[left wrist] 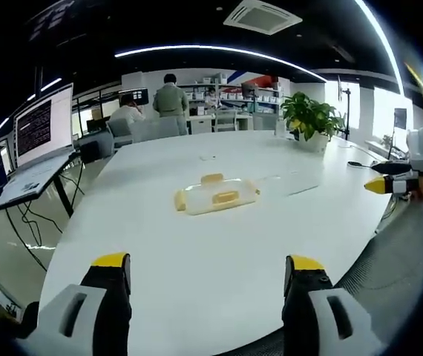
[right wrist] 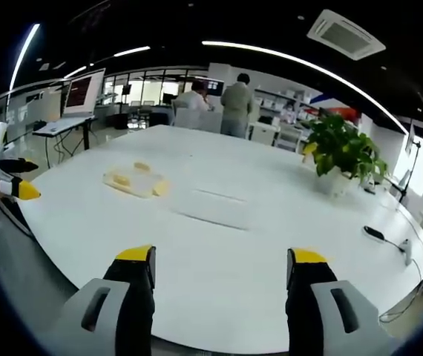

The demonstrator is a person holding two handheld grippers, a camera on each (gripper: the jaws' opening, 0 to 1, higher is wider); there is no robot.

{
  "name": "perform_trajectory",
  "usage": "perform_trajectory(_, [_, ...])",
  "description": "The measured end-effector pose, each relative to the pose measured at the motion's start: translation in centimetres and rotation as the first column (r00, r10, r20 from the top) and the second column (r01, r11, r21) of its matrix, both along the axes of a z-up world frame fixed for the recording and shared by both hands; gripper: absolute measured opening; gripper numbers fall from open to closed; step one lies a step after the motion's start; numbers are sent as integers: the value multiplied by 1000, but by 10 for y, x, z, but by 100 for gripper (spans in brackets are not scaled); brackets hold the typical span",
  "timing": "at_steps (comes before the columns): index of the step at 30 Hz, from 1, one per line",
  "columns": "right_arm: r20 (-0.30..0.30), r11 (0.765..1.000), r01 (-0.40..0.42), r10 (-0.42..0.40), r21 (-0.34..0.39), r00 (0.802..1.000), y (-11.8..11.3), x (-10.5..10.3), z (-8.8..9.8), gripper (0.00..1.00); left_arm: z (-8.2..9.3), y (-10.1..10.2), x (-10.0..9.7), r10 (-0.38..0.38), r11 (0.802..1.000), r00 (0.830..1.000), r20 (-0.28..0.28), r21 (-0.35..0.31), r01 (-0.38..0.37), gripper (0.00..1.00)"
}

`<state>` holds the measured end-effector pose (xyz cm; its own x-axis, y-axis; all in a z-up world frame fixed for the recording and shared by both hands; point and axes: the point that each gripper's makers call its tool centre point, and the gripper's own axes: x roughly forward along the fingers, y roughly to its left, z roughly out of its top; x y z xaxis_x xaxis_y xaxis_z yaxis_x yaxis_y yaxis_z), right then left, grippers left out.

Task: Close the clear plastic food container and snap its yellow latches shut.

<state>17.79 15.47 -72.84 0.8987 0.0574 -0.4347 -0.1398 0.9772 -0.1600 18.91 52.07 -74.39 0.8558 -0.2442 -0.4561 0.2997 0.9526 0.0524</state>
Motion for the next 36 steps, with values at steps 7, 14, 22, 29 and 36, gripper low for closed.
perform_trajectory(7, [-14, 1000, -13, 13, -5, 1000, 2, 0, -3, 69, 0, 0, 0, 0, 1000, 1000, -1, -2, 0, 80])
perform_trajectory(14, [-15, 1000, -15, 15, -5, 1000, 3, -1, -3, 68, -2, 1, -1, 2, 1000, 1000, -9, -12, -2, 79])
perform_trajectory(22, [-89, 998, -51, 48, -34, 995, 7, -4, -14, 70, 0, 0, -3, -18, 1000, 1000, -4, 5, 18, 79])
perform_trajectory(29, [-17, 990, -84, 83, -110, 996, 3, 7, 8, 73, 7, 7, 5, -46, 999, 999, 1, -29, 46, 79])
perform_trajectory(36, [4, 979, -122, 124, -166, 992, 1, 43, 25, 73, 12, 24, 31, -74, 993, 997, 28, 90, 72, 79])
